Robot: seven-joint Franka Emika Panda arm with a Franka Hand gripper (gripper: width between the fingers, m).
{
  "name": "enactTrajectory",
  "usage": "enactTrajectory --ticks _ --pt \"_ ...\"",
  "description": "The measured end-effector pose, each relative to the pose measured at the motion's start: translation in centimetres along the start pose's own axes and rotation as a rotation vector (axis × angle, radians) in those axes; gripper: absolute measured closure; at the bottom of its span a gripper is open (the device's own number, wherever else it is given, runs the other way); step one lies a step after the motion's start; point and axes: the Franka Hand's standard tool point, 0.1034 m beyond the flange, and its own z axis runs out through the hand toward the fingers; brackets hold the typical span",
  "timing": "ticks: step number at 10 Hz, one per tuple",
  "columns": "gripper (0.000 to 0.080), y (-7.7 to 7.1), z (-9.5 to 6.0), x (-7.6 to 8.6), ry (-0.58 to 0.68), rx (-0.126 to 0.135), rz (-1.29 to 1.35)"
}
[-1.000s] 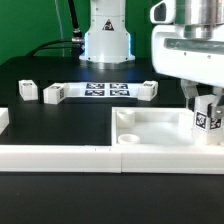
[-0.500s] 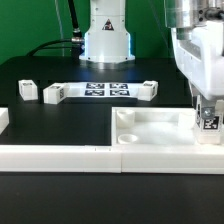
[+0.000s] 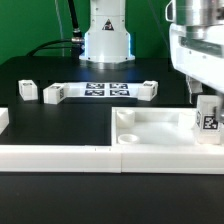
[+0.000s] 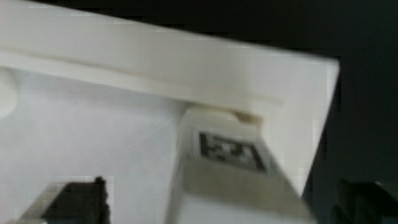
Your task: Assemble square table
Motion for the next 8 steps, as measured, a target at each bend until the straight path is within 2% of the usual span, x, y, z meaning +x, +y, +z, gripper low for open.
enactTrajectory --ticks 1,5,6,8 --pt "0.0154 -0.1 0.1 -0.8 0.011 0.002 -0.209" --pt "0.015 -0.1 0.1 -0.4 0.017 -0.004 -0.465" --pt "0.015 0.0 0.1 0.0 0.042 -0.025 -0.712" --pt "0.015 0.0 0.0 0.4 0.058 -0.049 -1.046"
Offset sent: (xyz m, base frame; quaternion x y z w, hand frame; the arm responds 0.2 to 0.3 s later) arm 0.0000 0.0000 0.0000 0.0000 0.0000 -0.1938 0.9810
